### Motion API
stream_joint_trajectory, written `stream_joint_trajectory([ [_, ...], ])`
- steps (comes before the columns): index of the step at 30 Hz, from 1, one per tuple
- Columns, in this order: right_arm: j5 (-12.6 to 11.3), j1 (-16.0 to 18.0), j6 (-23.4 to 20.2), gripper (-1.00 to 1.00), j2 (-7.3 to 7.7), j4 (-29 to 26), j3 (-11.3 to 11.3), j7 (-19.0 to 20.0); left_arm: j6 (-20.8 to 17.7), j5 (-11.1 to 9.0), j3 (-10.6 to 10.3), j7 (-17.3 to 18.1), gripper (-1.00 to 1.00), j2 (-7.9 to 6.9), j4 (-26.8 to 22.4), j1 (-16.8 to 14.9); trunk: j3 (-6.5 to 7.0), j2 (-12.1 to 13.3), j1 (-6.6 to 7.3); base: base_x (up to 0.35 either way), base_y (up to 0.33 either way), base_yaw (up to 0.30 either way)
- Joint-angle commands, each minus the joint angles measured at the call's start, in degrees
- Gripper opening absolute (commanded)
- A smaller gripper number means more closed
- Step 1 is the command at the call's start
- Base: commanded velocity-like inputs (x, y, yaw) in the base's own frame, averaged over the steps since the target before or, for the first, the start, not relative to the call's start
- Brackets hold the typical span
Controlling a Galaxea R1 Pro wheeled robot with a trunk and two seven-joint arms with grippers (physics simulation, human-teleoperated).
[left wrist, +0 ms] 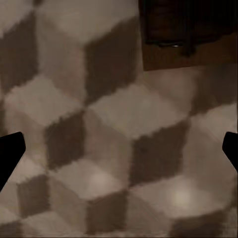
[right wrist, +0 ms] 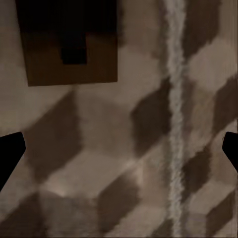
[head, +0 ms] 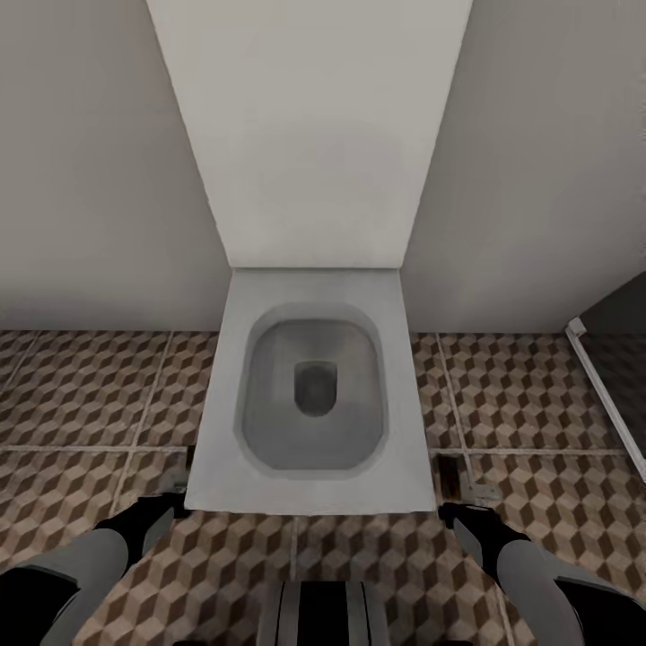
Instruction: Take the four mousetraps from the cabinet in the bathroom and place them on the bathroom floor. Make sure all four end up on the same floor surface, and ensure that at least two of them are either under or directly next to the same bathroom sink.
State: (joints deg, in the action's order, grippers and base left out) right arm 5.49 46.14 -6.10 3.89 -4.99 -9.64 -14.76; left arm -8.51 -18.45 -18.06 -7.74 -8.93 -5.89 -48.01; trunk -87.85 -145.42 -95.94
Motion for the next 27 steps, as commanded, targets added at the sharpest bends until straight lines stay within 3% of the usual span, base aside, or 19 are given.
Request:
stream_joint_trajectory([
  [1,0.6,0.0,-0.4,1.0,0.0,-0.1,-0.4,-0.1,-0.4,-0.5,-0.5,-0.3,1.0,-0.03,-0.2,0.0,-0.03,0.0,0.04,-0.324,0.0,0.0],
  [27,0.6,0.0,-0.4,1.0,-0.02,-0.1,-0.4,-0.1,-0.4,-0.5,-0.5,-0.2,1.0,-0.04,-0.2,0.0,-0.03,0.0,0.04,-0.341,0.0,0.0],
])
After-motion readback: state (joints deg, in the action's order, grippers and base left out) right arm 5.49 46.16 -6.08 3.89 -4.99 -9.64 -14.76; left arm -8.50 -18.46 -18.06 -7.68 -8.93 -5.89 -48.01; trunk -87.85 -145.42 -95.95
